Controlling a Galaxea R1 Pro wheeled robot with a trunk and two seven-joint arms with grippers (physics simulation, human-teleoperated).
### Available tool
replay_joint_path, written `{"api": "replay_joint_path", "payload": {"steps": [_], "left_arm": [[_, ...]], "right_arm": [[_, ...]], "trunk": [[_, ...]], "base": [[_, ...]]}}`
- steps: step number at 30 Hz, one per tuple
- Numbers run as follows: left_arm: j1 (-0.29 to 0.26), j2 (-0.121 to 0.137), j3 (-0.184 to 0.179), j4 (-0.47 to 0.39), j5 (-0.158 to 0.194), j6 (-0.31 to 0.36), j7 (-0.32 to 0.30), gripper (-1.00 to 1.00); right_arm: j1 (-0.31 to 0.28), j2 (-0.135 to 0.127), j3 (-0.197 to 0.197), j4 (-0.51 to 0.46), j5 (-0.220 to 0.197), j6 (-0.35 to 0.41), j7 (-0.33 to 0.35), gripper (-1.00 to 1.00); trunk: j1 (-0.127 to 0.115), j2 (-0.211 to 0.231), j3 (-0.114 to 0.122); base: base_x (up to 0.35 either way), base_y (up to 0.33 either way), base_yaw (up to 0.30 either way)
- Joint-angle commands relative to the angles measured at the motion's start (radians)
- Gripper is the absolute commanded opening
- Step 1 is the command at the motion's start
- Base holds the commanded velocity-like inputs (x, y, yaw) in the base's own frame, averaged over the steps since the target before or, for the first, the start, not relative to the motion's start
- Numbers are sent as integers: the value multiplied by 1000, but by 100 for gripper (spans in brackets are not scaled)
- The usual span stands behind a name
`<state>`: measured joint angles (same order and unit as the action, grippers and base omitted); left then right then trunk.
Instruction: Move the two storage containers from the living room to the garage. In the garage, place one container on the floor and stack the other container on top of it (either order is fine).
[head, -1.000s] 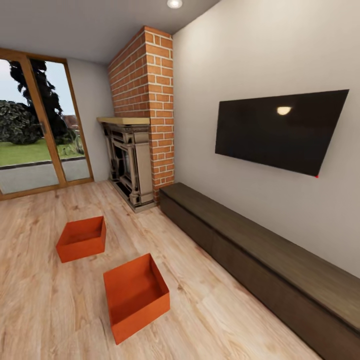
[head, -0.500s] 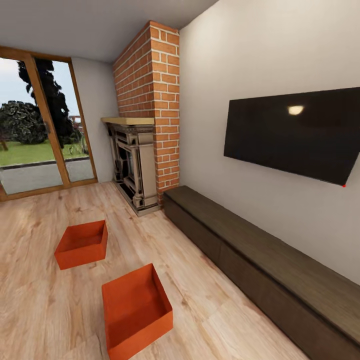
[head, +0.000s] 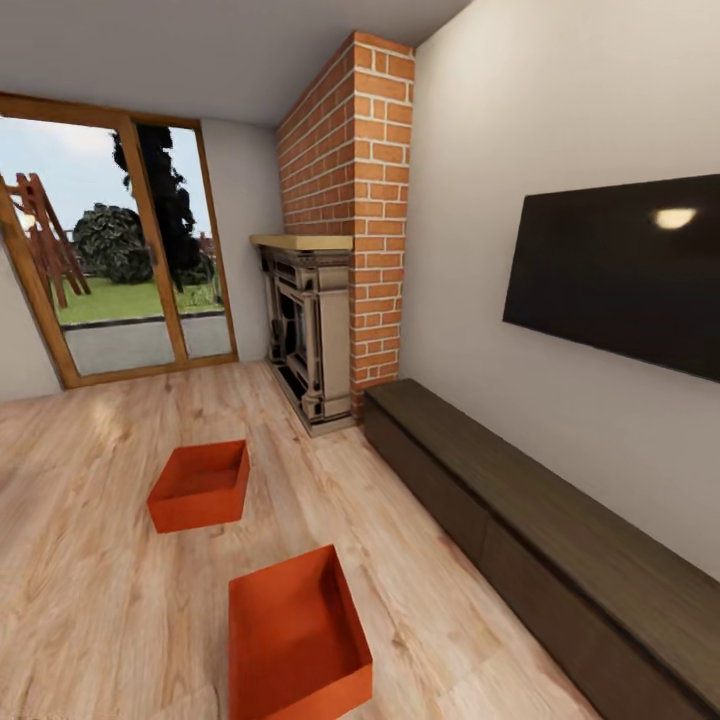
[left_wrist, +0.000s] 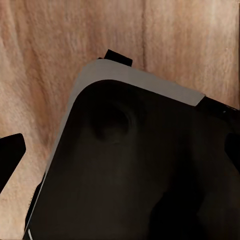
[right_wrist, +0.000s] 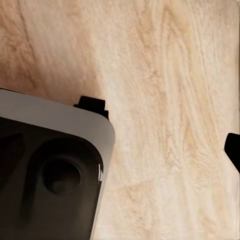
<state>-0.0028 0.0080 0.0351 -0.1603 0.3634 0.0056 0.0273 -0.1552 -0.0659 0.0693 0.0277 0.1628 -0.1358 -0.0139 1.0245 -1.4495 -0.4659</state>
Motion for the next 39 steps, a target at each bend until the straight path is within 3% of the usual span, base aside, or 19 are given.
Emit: {"api": "replay_joint_path", "payload": {"steps": [1,32,39], "left_arm": [[0,0,3,-1,0,1,2,100],[0,-1,3,-1,-1,-1,2,100],[0,-1,4,-1,0,-1,2,100]], "right_arm": [[-1,0,7,3,3,-5,-1,100],[-1,-2,6,3,3,-5,-1,100],[-1,-2,5,3,2,-7,-1,100]], "trunk": [[0,0,-1],[0,0,-1],[0,0,-1]], "base": [[276,-73,271],[15,-4,270],[0,-69,83]]}}
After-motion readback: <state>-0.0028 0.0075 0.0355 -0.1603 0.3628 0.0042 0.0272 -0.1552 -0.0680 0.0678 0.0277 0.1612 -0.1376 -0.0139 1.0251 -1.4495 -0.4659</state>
